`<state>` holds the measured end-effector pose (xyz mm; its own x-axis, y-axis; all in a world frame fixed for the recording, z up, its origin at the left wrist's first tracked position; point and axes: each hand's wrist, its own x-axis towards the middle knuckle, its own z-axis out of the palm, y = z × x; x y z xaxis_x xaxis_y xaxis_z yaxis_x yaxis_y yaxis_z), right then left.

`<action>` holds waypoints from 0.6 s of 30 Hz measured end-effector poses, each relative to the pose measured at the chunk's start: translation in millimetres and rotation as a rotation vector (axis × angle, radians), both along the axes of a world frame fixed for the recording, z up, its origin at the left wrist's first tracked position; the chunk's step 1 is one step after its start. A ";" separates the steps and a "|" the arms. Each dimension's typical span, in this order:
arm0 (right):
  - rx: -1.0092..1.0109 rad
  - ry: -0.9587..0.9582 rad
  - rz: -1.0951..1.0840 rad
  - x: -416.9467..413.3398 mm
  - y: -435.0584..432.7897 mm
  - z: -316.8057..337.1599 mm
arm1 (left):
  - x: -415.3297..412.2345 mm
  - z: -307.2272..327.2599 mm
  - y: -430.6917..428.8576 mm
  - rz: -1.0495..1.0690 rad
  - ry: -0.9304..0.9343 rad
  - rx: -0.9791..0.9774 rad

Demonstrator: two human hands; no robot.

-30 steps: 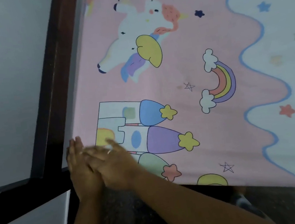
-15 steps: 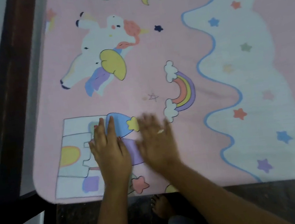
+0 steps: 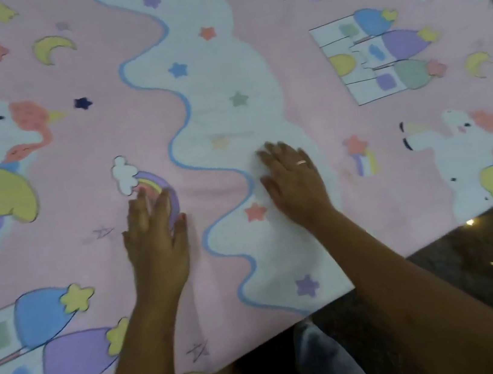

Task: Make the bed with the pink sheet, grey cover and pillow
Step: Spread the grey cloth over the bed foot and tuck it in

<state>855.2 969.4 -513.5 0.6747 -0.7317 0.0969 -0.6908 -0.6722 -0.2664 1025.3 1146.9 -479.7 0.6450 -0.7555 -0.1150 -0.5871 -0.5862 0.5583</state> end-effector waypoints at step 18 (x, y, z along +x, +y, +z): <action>0.039 -0.194 0.013 -144.2 -69.5 8.5 | -175.2 -1.2 -191.9 -0.391 0.119 0.089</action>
